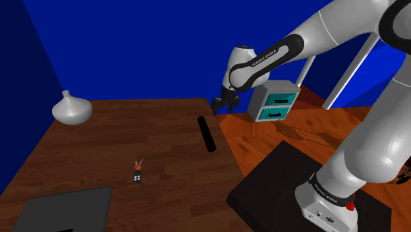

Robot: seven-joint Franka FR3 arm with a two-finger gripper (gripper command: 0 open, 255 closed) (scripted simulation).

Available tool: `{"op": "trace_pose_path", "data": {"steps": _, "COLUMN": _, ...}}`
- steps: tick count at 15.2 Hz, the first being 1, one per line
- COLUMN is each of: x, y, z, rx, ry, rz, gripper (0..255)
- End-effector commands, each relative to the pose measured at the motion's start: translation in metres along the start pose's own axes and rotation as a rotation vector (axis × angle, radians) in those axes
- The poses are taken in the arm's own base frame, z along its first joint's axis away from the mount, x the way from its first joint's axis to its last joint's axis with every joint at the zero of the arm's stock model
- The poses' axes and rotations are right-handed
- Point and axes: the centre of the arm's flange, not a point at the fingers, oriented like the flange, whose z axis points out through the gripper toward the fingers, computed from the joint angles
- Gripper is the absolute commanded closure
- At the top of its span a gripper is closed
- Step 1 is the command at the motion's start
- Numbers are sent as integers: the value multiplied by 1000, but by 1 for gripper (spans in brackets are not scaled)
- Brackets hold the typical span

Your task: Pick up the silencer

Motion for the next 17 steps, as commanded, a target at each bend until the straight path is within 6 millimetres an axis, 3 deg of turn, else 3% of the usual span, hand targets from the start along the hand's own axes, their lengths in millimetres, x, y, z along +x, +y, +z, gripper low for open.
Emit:
{"op": "trace_pose_path", "data": {"steps": 1, "x": 10, "y": 0, "z": 23, "rx": 4, "ry": -8, "rz": 13, "gripper": 0}}
{"op": "trace_pose_path", "data": {"steps": 12, "x": 65, "y": -22, "z": 156, "rx": 30, "ry": -55, "rz": 82, "gripper": 0}}
{"op": "trace_pose_path", "data": {"steps": 17, "x": 63, "y": -20, "z": 183, "rx": 30, "ry": -55, "rz": 82, "gripper": 0}}
